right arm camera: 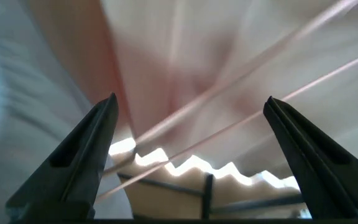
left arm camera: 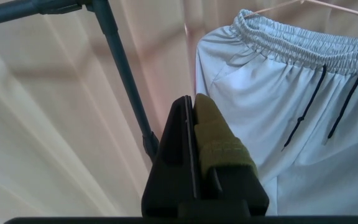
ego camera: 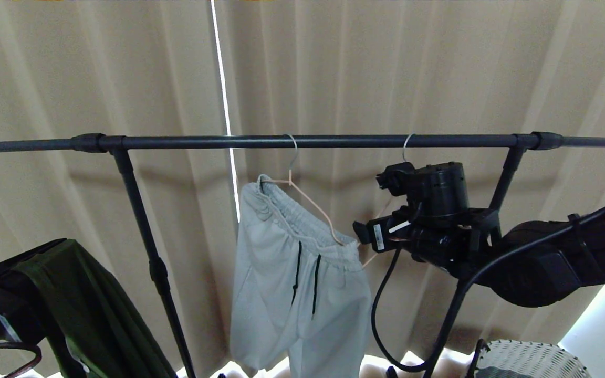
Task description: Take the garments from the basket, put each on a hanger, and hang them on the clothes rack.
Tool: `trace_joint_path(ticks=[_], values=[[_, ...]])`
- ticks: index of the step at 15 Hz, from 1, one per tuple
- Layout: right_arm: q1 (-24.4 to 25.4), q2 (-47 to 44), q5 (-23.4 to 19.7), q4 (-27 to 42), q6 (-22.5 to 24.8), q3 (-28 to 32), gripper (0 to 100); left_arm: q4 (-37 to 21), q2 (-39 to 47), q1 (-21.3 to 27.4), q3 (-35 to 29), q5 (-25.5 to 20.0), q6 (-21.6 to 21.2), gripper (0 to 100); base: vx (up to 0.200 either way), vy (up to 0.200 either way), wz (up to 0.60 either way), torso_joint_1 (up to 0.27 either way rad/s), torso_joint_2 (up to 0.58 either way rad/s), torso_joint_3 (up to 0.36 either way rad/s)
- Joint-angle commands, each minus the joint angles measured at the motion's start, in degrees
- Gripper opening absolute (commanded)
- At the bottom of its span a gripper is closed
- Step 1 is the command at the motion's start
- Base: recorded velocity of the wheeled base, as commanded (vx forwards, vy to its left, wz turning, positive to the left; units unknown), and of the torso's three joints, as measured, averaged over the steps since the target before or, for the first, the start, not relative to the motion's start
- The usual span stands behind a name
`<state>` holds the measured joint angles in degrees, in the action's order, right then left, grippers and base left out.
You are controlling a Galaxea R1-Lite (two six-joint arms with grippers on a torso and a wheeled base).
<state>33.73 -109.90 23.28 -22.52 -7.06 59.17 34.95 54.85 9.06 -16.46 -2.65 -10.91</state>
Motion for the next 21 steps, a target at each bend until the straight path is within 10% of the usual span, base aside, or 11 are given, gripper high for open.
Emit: trace_joint_path(ticks=[1,21], values=[[-0.1,-2.6,1.1,0.2,-1.0,0.4,100,0.0,0.1,0.0,0.0,0.0,0.0,0,0.0,0.0,0.0,0.0,0.0,0.0],[-3.8,13.0,2.6,5.5,-3.4,-11.9,100,0.0,0.0,0.1,0.0,0.0,0.0,0,0.0,0.0,0.0,0.0,0.0,0.0]])
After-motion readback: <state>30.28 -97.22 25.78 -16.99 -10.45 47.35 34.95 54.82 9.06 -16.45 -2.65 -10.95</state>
